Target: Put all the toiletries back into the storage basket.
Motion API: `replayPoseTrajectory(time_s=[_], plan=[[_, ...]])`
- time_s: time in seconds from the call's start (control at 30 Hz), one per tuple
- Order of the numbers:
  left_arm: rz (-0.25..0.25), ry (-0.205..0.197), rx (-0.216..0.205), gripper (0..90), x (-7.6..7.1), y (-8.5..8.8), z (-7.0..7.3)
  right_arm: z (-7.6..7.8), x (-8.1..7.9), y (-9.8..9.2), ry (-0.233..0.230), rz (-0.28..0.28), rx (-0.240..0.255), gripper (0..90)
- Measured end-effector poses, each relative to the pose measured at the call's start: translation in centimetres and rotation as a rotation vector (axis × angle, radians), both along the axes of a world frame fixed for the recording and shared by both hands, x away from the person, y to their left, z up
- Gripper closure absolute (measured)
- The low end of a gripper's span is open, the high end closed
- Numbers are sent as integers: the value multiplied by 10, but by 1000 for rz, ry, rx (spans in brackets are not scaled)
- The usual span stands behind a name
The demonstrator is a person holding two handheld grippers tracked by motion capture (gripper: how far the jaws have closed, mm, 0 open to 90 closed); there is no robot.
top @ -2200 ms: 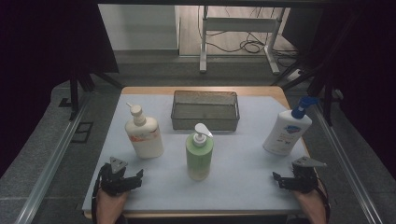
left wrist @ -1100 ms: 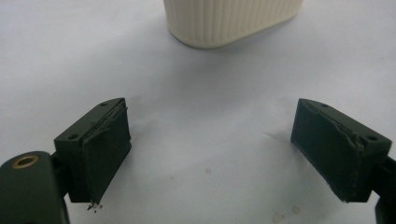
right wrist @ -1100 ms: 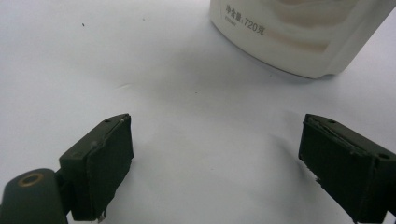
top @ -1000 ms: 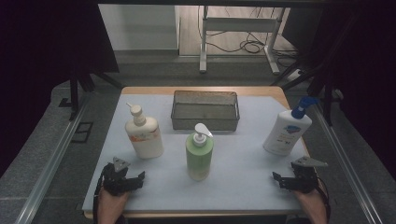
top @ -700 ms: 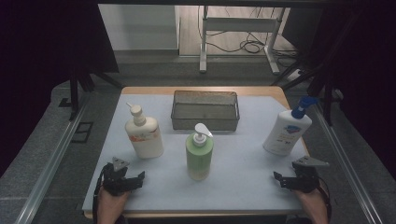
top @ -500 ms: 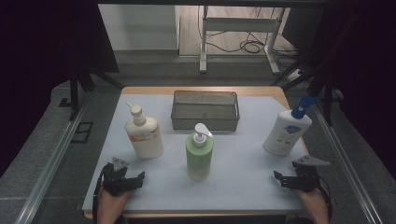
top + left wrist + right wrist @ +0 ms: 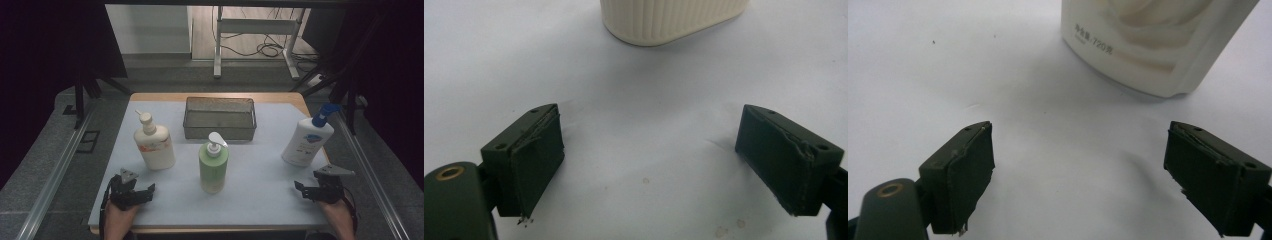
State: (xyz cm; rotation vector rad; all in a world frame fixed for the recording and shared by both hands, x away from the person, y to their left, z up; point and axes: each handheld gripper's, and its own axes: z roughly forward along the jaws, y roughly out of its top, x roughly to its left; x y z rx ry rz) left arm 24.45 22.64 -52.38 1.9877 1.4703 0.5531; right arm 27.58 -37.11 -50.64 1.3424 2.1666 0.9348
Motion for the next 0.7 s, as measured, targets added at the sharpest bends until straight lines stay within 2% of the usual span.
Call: replayPoseTrajectory(time_s=[0.27, 0.57, 0.63, 0.7], plan=[[1, -1, 0, 118, 0, 0, 0, 7, 4, -4, -10, -28, 11, 145], [3, -2, 0, 117, 0, 0, 0, 16, 10, -13, -22, -63, 33, 215], [3, -2, 0, 117, 0, 0, 0, 18, 11, -16, -17, -73, 74, 304], [3, -2, 0, 117, 0, 0, 0, 20, 13, -19, -5, -78, 105, 318]])
